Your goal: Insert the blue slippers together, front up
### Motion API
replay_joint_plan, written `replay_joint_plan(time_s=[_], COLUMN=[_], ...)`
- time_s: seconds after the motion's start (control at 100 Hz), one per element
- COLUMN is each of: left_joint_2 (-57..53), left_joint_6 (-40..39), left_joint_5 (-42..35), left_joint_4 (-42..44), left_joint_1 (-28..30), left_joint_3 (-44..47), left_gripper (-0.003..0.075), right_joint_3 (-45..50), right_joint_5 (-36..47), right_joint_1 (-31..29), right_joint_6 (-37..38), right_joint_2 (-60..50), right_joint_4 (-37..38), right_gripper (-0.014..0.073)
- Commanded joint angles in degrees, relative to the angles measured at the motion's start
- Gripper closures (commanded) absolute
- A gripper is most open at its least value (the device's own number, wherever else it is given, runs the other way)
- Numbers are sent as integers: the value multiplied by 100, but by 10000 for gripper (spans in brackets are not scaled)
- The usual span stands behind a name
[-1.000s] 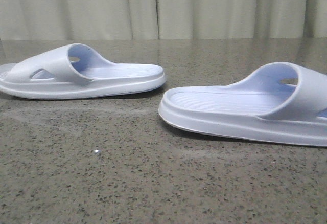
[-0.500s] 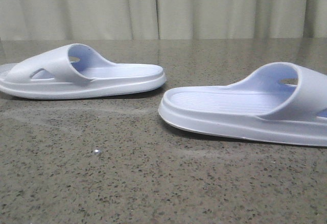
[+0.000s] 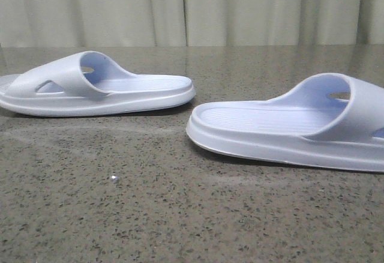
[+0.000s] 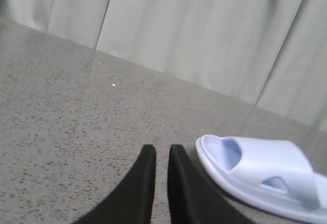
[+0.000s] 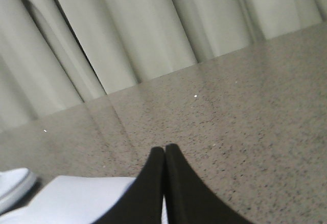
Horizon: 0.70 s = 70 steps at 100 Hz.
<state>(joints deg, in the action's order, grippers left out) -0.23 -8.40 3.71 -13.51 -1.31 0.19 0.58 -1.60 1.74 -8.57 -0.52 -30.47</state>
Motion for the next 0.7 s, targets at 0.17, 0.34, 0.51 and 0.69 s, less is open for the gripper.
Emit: replay_joint_plan(time_s=[0.17,0.34,0.51,0.69], left_joint_2=[-110,286,1494,2664], left_joint_6=[-56,-56,129,903], left_joint_5=[-583,312,1437,2484], left_joint_4=[-1765,-862,16,43], left_joint_1=[-44,-44,-44,-44], left_joint_3=[-165,-1061,-2223,-2990], left_gripper=[705,705,705,704], right_joint_3=[-196,-889,-1858,-2823], right_joint_5=[-361,-1043,-1927,-2797], right_joint_1=[-43,-51,-51,-51], right_joint_6=[-27,-27,-27,-27], right_joint_2=[-77,238,1718,3239], right_joint_4=[-1183,-587,162,590], right_gripper=[671,670,670,672])
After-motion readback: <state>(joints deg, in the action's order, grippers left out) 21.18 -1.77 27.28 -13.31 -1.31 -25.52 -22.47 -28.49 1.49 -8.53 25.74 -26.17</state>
